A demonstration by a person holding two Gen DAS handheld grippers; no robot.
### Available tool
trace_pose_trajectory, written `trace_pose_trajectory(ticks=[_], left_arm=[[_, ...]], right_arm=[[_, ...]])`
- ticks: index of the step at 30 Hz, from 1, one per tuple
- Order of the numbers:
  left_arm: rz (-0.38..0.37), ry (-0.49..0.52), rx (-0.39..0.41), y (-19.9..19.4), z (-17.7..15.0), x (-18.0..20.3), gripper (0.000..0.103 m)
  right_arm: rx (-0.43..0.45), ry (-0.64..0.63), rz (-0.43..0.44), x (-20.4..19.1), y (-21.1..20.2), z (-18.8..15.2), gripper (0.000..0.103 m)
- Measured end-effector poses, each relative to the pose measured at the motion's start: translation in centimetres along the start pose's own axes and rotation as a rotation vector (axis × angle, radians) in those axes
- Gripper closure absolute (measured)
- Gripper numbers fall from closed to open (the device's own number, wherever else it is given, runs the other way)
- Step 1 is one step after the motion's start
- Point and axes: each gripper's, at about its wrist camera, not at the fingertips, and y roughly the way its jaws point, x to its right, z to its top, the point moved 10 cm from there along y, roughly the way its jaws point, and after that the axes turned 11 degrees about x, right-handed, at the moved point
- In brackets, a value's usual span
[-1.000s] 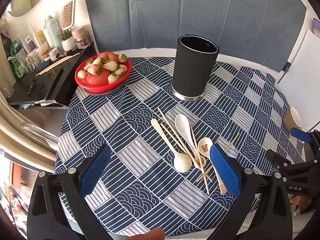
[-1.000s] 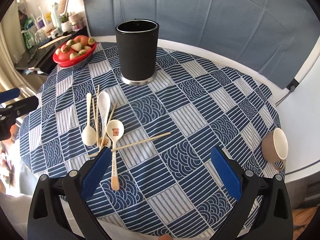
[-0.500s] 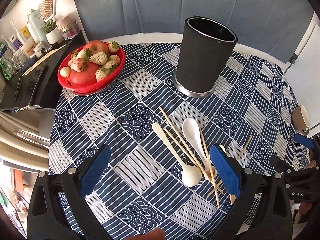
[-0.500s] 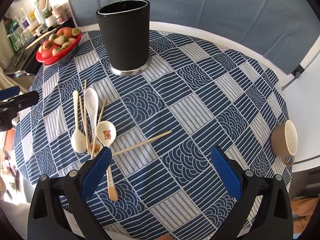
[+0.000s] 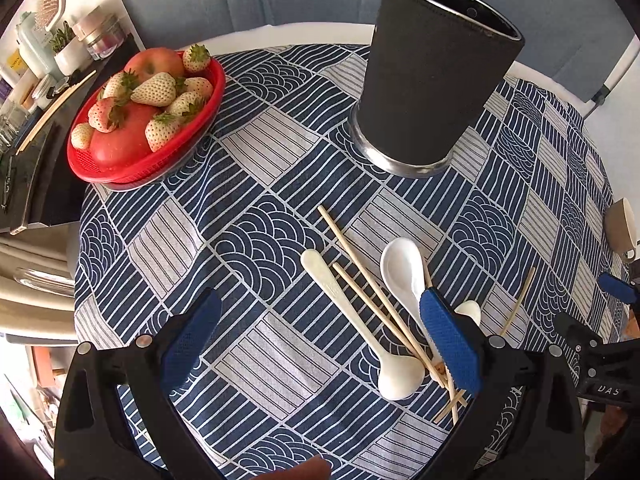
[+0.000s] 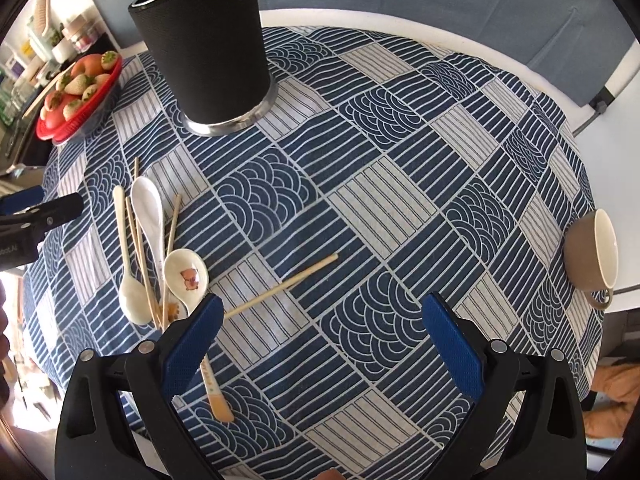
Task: Organize utensils
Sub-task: 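Move the right tool down toward the wooden chopsticks lying across the spoons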
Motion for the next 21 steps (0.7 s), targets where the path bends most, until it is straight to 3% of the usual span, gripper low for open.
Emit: trace_pose_trajectory(ticks=[12,16,21], left_arm=[[0.004,-0.015,-0.075,4.3,0.8,-0.7,0.006],[-0.002,-0.052,-0.109,5.7,0.6,-1.4,0.006],[-0.015,-0.112,-0.157,7.5,0.5,-2.2,0.006]], right_arm=[[-0.081,0.069,0.037,0.1,3.1,-1.0,0.008],[-0.117,0.14,0.082,0.2,4.1,-1.9,0.008],[-0.141,0.166,0.073,0.6,5.0,-2.7,0.008]])
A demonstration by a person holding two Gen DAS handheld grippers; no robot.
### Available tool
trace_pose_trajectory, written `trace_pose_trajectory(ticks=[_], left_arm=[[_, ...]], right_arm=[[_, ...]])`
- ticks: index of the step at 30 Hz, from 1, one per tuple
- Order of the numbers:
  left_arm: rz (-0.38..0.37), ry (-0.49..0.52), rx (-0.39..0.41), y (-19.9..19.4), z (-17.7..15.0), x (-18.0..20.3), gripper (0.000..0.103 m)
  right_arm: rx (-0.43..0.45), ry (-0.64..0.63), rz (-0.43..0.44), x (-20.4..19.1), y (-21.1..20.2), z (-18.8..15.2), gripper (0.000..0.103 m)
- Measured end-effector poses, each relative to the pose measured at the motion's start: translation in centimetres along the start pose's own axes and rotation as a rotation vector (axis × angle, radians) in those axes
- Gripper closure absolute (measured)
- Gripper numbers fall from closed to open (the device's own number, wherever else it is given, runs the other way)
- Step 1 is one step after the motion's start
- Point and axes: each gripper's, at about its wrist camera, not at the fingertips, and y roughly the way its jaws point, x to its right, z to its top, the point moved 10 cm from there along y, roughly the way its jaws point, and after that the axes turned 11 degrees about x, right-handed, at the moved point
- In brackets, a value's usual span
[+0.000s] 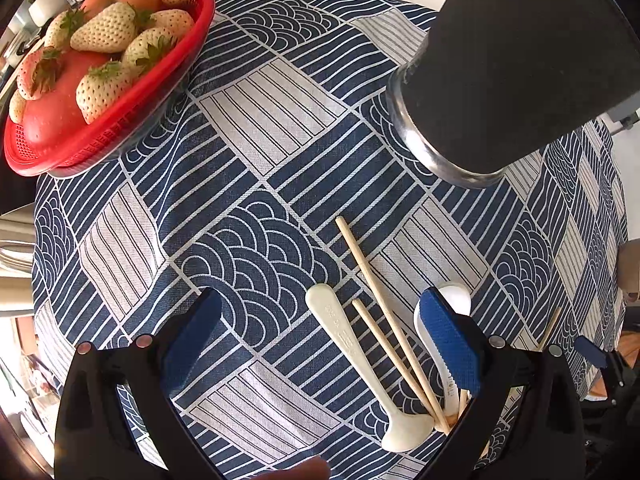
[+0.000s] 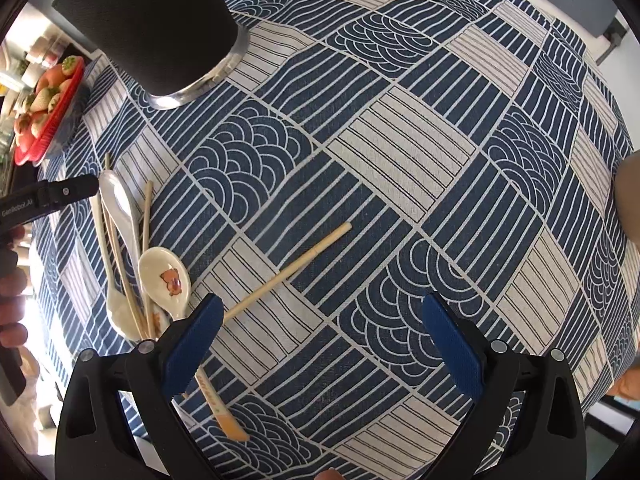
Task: Organize utensils
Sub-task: 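Move the right tool down toward the wooden chopsticks lying across the spoons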
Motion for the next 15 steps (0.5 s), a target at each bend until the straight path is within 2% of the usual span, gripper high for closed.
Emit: trace_pose_trajectory(ticks=[11,15], left_arm=[[0.005,-0.088,-0.054,1.9,0.1,-0.3,0.006],[0.04,-0.061,-0.031,2.3,-0.4,-0.9,0.006]], right_arm=[[-0.002,0.046,-0.042,0.7,1.3,-0.9,0.008],[0.018,0.023,-0.099,1.3,2.0,-1.3,0.007]])
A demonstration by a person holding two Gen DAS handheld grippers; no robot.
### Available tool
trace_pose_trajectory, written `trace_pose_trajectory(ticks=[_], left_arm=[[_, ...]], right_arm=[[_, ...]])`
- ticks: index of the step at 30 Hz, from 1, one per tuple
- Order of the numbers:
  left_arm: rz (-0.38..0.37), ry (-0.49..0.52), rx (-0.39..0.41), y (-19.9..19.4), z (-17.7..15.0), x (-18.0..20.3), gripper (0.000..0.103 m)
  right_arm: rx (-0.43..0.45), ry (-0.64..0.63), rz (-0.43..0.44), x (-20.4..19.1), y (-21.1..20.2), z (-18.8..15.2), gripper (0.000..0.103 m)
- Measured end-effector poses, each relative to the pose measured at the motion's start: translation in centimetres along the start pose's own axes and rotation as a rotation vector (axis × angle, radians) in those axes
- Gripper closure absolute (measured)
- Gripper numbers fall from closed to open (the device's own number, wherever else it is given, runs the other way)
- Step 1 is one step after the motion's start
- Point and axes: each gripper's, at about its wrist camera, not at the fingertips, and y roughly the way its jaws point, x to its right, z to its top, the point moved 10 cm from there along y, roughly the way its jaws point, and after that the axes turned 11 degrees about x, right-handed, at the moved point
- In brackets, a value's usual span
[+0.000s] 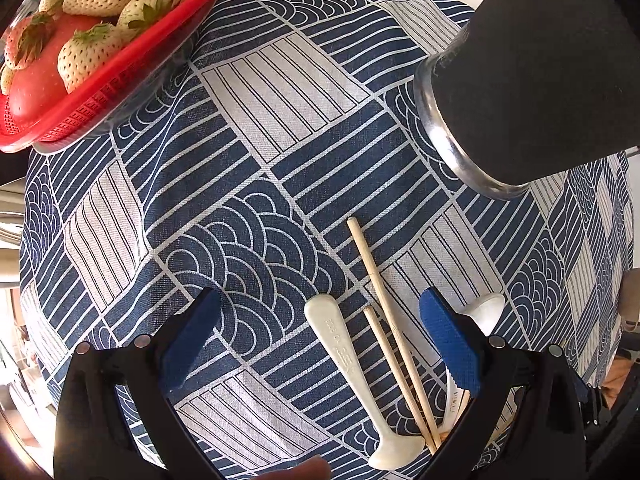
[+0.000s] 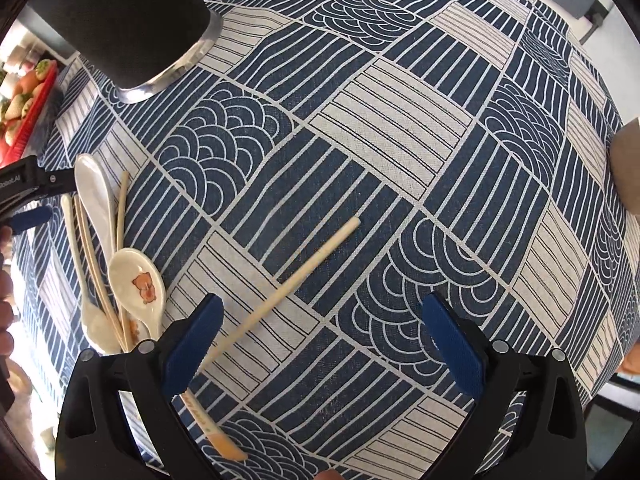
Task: Organize utensils
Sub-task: 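Move the right tool down toward the wooden chopsticks lying across the spoons, then close the right gripper on one wooden chopstick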
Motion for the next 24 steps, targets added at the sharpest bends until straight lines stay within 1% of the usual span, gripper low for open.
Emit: trace_pose_trajectory(ticks=[2,3,4,8,10,13,14,15,18,22,24], left_arm=[[0.045,0.036,0.018,0.2,0.1,0.0,0.006],[0.064,0.055,0.033,0.4,-0.1,0.4,0.004],[0.064,0.053,0.046,0.3,-0.1,0.4,0.004],[0.067,0.043,0.055,0.2,-0.1,0.3,0.004],[0.068,0.037,0.046,0.3,-0.1,0.2,0.004],[0.071,0.03,0.013,1.1,-1.1,-0.1,0.004],[0.073,0.024,-0.003,0.3,-1.1,0.3,0.004],[0.074,0.018,-0.015,0.3,-1.0,0.3,0.004],[0.077,0.0,-0.028,0.4,-0.5,0.1,0.004],[0.079,-0.004,-0.008,0.4,-0.2,-0.1,0.004],[0.084,-0.013,-0.01,0.4,-0.5,-0.3,0.005]], right_arm=[[0.004,0.012,-0.009,-0.6,0.0,-0.3,0.007],[0.005,0.015,-0.009,-0.5,0.1,-0.3,0.006],[0.006,0.014,-0.008,-0.5,0.2,-0.2,0.006],[0.011,0.018,-0.007,0.0,0.3,-0.2,0.006],[0.011,0.012,-0.007,0.0,0.1,-0.3,0.006],[0.01,0.008,-0.003,0.7,0.0,0.0,0.006],[0.013,0.008,-0.003,0.4,-0.2,-0.1,0.006],[0.014,0.007,-0.003,-0.2,-0.8,-0.4,0.007],[0.013,0.07,0.013,1.1,-1.4,-1.2,0.007],[0.026,0.186,0.103,3.3,-2.4,-1.8,0.008],[0.019,0.209,0.117,4.3,-2.7,-2.4,0.008]])
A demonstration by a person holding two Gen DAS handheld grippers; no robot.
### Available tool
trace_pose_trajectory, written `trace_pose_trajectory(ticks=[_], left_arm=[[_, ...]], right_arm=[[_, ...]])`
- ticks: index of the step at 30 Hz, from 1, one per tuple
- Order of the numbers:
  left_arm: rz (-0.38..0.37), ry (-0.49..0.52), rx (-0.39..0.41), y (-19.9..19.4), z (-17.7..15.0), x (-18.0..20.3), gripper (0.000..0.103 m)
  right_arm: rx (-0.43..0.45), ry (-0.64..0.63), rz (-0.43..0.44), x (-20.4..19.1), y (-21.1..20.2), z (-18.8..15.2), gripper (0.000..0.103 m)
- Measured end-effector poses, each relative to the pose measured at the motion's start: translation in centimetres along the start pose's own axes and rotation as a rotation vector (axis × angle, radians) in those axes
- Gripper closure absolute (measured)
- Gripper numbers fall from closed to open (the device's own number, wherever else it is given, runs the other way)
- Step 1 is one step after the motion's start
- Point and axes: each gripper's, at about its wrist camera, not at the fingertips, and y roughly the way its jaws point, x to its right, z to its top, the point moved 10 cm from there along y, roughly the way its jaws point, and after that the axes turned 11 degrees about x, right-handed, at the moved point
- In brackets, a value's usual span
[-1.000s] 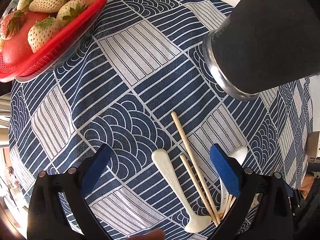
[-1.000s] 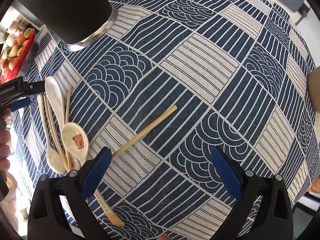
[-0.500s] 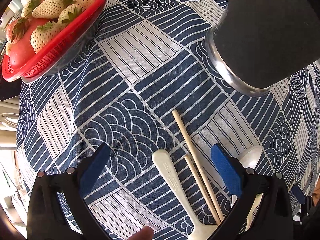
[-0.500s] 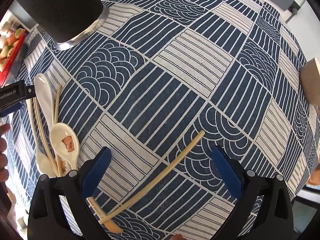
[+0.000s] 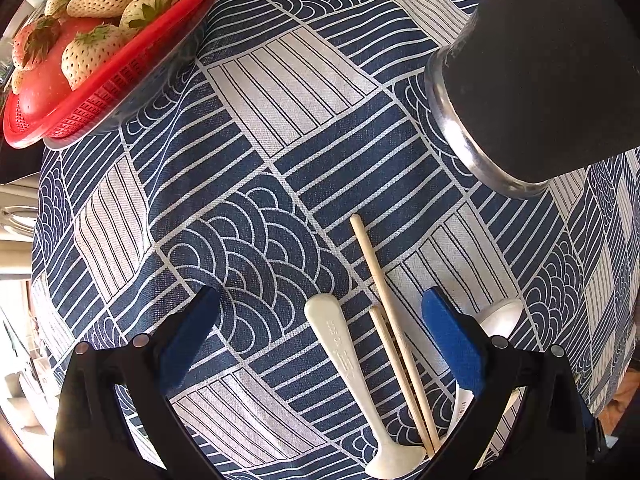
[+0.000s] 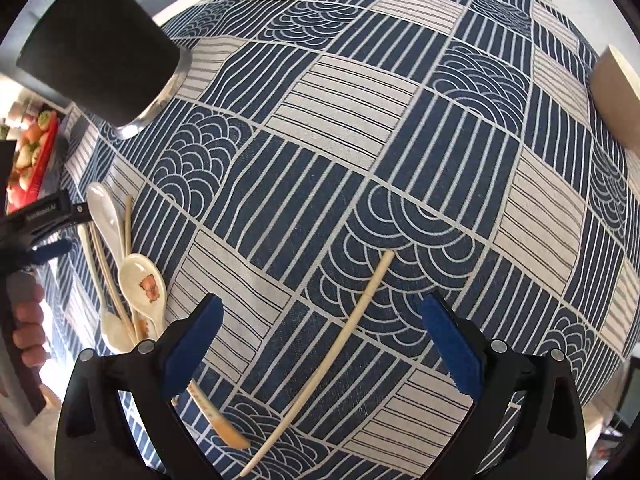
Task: Organize utensils
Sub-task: 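Close the right gripper on one wooden chopstick, then lift the chopstick with the right gripper and carry it over the black holder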
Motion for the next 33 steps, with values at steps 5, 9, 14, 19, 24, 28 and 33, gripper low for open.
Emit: trace_pose_trajectory(ticks=[5,9,14,19,24,28,33], left_arm=[[0.006,0.0,-0.011,-0.1,-0.3,0.2,0.008],[-0.002,0.035,-0.017,-0.8,-0.4,1.1,0.023],[-0.011,0.074,-0.013,-2.1,-0.6,2.5,0.062],[-0.026,0.048,-0.041,-2.4,-0.5,2.5,0.08],[-0.055,0.006,-0.042,-3.2,0.1,1.5,0.097],[-0.058,-0.003,-0.03,-4.1,0.6,0.9,0.098],[-0.08,-0.006,-0.009,-5.4,1.1,0.9,0.098]], right_arm=[[-0.017,-0.073,-0.026,1.2,-0.8,-1.3,0.014],[-0.006,-0.161,-0.137,1.9,-1.3,-1.8,0.036],[0.02,-0.22,-0.105,1.4,-2.6,-1.4,0.088],[0.048,-0.217,-0.01,1.6,-3.1,-0.4,0.099],[0.074,-0.162,0.065,3.6,-4.8,2.2,0.099],[0.103,-0.167,0.086,4.8,-6.3,3.8,0.099],[0.127,-0.155,0.118,2.9,-6.6,2.9,0.099]])
